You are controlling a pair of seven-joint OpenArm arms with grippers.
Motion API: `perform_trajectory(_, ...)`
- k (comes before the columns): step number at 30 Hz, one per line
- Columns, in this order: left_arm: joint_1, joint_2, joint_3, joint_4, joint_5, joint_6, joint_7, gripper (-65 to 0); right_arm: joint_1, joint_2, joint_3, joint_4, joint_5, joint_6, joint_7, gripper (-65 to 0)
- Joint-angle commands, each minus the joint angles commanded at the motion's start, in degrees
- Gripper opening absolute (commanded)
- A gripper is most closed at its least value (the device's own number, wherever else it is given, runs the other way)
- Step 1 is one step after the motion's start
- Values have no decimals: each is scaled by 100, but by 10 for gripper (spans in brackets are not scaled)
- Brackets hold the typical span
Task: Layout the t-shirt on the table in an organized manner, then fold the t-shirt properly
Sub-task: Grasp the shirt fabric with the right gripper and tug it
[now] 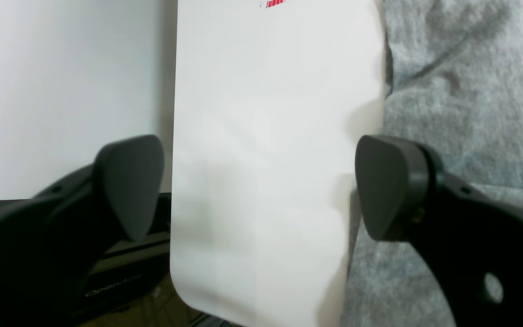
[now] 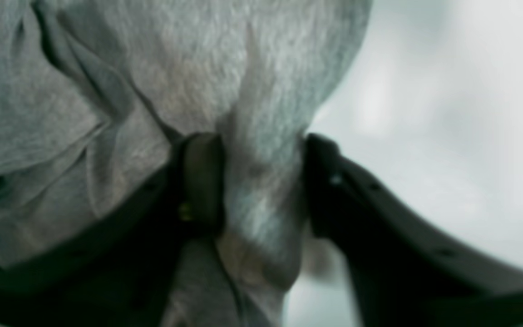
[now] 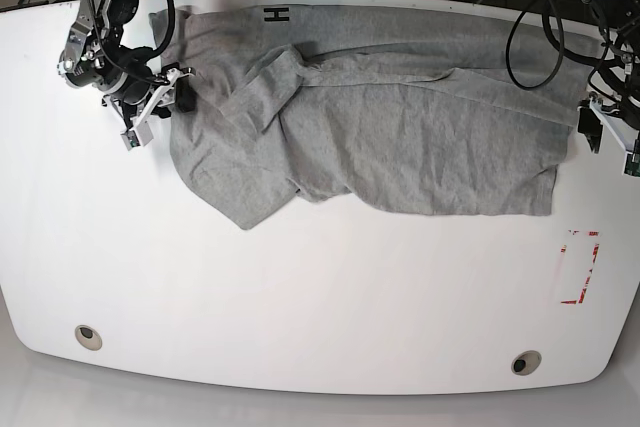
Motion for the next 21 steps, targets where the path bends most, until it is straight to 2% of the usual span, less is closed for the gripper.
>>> perform_trajectory(4,114,0,9,0,0,0,0,0,0,185,-9,0,-9,0,0,-562)
perform_trajectory(11,193,0,9,0,0,0,0,0,18,747,-352,-9,-9,0,0,-562)
perform_trajectory(21,193,9,9,0,0,0,0,0,18,976,-448,0,-9,0,0,-561)
